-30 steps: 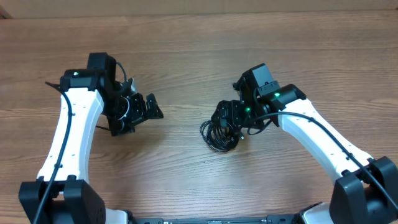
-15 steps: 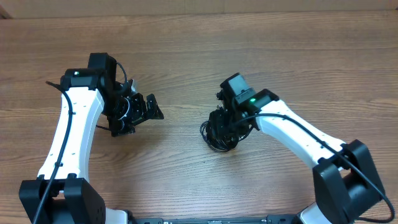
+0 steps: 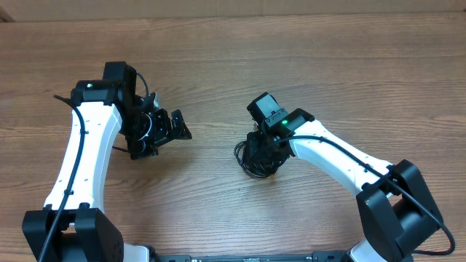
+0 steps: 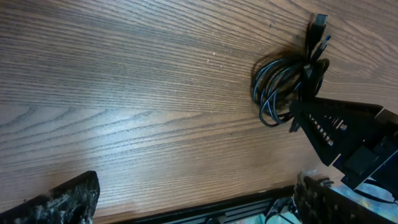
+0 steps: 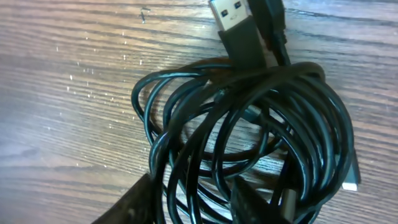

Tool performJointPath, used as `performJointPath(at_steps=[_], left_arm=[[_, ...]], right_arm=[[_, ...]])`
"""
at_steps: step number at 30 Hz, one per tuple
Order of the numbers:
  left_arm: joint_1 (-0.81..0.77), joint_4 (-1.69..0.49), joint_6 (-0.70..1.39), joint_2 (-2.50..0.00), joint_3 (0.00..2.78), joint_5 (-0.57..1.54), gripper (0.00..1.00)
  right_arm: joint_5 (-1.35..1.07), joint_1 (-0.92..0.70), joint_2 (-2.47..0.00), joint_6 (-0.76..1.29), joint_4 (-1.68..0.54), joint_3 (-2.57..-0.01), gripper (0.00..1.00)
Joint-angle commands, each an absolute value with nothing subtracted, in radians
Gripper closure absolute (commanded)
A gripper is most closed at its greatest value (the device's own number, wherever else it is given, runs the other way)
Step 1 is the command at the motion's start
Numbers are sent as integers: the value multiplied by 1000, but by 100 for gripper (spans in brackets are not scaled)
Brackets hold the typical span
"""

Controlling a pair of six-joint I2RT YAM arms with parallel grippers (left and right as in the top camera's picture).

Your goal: Untangle cables

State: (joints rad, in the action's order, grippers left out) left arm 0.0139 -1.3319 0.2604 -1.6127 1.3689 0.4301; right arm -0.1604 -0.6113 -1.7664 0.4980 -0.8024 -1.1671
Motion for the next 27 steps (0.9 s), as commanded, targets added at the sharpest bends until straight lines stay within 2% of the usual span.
performJointPath(at_steps=[1,6,16,27], left_arm=[[19,-1332,270,-1618,1383,435,1],[18,-1332,270,-1618,1383,435,0],[18,-1365,258,-1618,1383,439,0],[18,-1337,259,-1618,1383,446,0]], right_arm=[[-171,-618,-1773,501,-805,-1183,75],[-355,-610,-1769,501,-782,-1237,96],[-715,-570,-1675,464,-855,-1540,96],[-758,-572,-1605,531,-838,-1617,96]])
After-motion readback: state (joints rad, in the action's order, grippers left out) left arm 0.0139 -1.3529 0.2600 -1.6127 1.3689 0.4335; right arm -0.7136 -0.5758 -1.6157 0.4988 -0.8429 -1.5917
